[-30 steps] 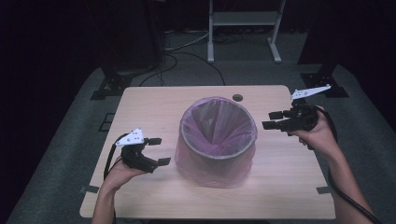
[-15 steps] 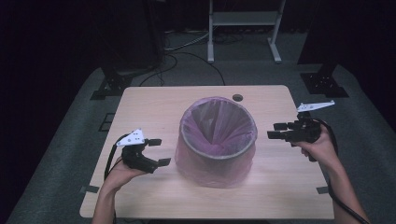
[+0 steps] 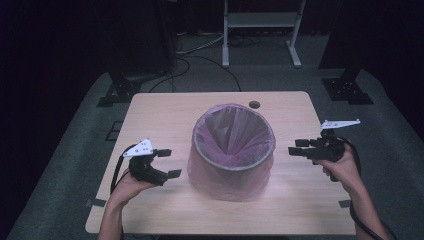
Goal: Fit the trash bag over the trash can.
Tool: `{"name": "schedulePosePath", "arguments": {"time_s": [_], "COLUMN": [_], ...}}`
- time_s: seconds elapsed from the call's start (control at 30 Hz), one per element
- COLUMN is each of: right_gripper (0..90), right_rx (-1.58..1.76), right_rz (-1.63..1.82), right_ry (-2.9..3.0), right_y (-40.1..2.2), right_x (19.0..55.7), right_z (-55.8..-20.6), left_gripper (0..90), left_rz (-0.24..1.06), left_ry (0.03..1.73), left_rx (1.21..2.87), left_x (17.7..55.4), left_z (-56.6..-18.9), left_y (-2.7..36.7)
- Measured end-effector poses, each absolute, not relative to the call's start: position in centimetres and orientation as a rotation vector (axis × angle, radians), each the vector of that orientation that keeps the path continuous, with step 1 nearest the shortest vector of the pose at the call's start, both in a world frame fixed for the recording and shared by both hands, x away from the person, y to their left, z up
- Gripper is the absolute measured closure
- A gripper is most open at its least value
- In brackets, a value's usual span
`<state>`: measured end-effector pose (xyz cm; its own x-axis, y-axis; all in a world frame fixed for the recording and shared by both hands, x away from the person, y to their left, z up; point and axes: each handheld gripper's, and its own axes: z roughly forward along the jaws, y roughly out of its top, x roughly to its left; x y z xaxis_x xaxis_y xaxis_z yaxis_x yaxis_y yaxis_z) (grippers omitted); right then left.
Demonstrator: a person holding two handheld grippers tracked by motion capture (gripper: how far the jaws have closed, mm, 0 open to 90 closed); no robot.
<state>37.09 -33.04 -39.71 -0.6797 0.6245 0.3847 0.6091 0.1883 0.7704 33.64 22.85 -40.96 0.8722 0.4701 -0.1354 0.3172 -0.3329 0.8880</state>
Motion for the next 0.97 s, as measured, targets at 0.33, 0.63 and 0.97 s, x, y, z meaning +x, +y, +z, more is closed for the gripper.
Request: {"name": "schedulePosePath", "arguments": {"time_s": [0.33, 0.63, 0.97], "right_gripper": [32.5, 31.7, 30.6], "right_rx": [1.284, 1.326, 1.345], "right_rz": [1.534, 1.528, 1.519], "right_ry": [2.38, 2.352, 2.295], "right_y": [-34.0, -34.7, -34.6], "right_x": [36.0, 34.1, 31.5], "right_z": [-41.4, -43.4, -45.2], "left_gripper": [8.4, 8.4, 8.4], "left_rz": [0.17, 0.165, 0.167], "left_ry": [0.593, 0.597, 0.601], "left_rx": [1.951, 1.944, 1.94], "left_x": [33.6, 33.5, 33.4], "left_z": [-41.2, -41.2, -41.0], "left_y": [23.1, 23.2, 23.5]}}
